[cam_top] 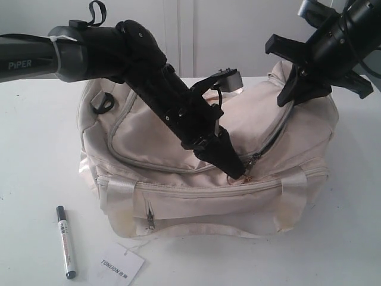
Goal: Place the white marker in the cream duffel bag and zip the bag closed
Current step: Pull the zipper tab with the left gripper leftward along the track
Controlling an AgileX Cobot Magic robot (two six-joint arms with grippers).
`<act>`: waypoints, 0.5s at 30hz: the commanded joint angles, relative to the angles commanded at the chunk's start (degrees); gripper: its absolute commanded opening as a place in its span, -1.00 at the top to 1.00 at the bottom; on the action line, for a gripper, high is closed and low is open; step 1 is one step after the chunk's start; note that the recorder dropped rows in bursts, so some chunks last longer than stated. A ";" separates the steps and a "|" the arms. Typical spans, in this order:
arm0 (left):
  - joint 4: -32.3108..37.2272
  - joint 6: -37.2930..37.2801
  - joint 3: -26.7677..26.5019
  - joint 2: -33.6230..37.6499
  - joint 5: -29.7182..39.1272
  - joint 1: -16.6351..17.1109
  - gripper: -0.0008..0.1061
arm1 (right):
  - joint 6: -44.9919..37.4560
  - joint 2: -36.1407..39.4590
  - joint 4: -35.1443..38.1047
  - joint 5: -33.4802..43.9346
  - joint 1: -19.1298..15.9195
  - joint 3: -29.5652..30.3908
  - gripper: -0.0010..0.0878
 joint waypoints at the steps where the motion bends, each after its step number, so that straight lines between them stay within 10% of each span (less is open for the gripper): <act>1: 0.00 0.00 0.00 -0.12 0.00 0.00 0.99 | 0.00 0.00 0.00 0.00 0.00 0.00 0.96; 15: 3.96 -0.34 0.00 -4.71 -3.78 0.00 0.99 | 0.00 0.00 -1.04 0.00 0.00 0.00 0.96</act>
